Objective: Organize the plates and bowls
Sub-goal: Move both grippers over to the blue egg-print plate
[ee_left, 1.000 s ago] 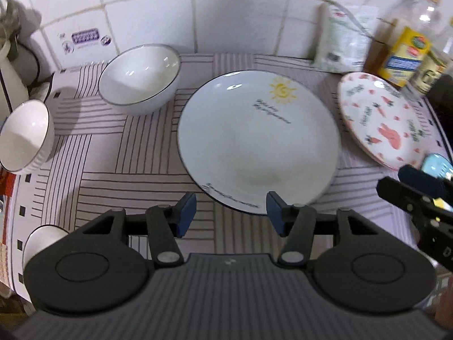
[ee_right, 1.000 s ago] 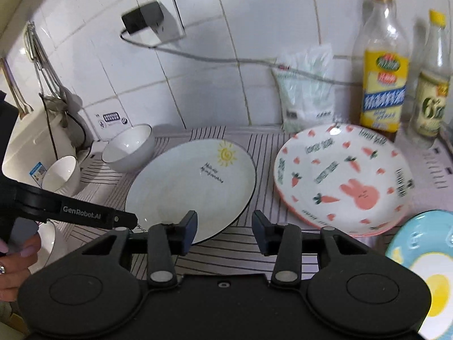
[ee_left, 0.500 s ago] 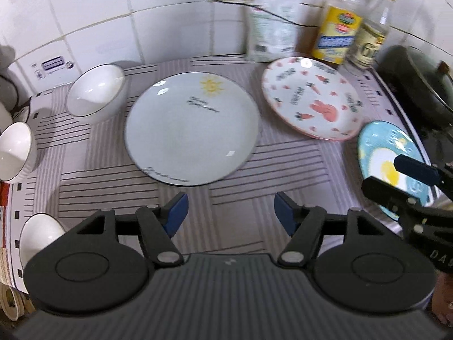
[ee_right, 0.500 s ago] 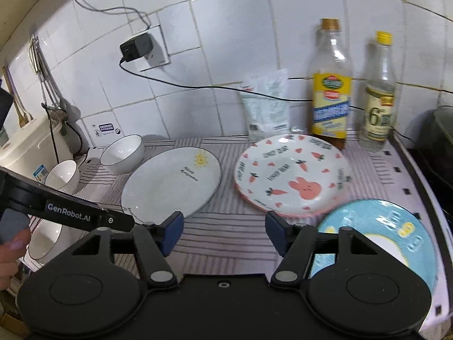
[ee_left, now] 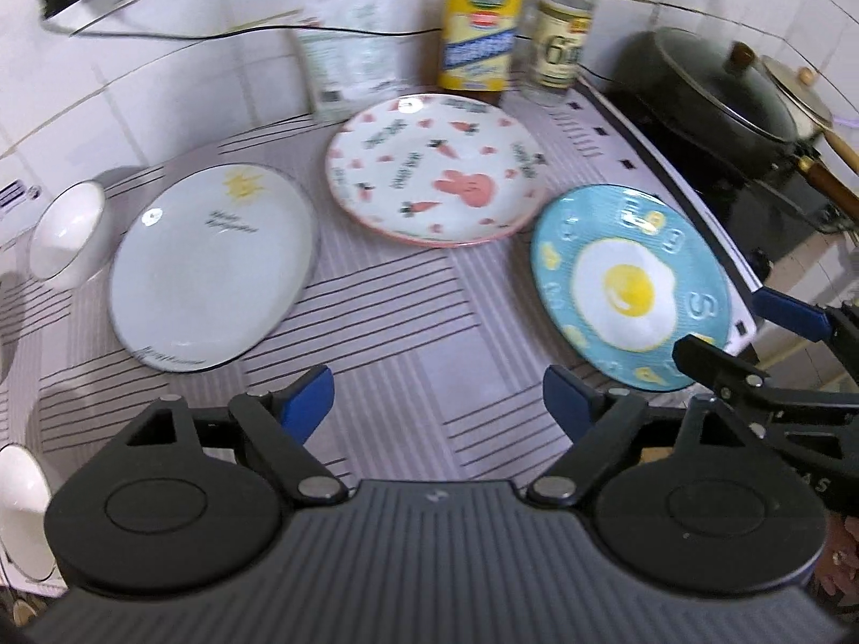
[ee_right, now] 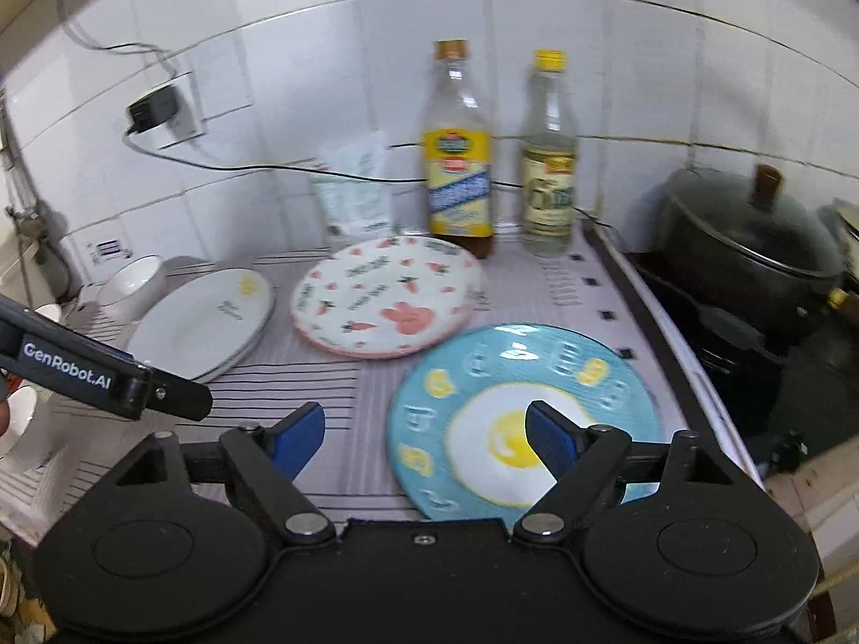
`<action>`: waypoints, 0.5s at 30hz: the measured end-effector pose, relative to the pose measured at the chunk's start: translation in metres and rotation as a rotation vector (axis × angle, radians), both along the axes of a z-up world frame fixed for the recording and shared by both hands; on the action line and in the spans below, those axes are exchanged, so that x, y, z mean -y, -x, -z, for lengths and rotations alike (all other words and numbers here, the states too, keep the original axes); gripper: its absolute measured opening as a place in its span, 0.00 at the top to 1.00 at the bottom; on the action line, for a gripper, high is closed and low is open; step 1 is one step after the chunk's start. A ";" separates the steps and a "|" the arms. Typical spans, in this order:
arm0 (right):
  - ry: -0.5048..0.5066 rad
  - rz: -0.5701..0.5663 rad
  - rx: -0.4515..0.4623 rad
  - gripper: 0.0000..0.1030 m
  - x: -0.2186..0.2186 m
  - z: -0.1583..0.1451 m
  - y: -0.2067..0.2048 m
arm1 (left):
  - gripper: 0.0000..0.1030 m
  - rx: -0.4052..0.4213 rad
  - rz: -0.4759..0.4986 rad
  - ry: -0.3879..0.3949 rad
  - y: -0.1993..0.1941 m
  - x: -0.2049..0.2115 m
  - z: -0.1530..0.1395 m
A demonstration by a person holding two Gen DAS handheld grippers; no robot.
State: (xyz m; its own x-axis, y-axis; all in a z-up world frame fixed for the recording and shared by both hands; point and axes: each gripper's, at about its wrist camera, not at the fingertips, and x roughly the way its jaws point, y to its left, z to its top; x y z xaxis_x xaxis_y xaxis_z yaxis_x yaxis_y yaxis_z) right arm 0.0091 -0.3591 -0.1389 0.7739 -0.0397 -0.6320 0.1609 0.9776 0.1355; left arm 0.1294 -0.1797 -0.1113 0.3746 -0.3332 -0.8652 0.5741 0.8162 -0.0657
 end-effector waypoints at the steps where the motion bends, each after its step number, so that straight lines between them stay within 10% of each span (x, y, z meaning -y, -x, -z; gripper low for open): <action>1: 0.000 0.013 -0.004 0.17 0.004 0.001 0.002 | 0.14 0.001 0.013 -0.001 0.002 0.006 0.001; 15: -0.041 0.196 0.031 0.10 0.049 0.041 0.028 | 0.09 0.016 0.092 -0.028 0.010 0.061 0.025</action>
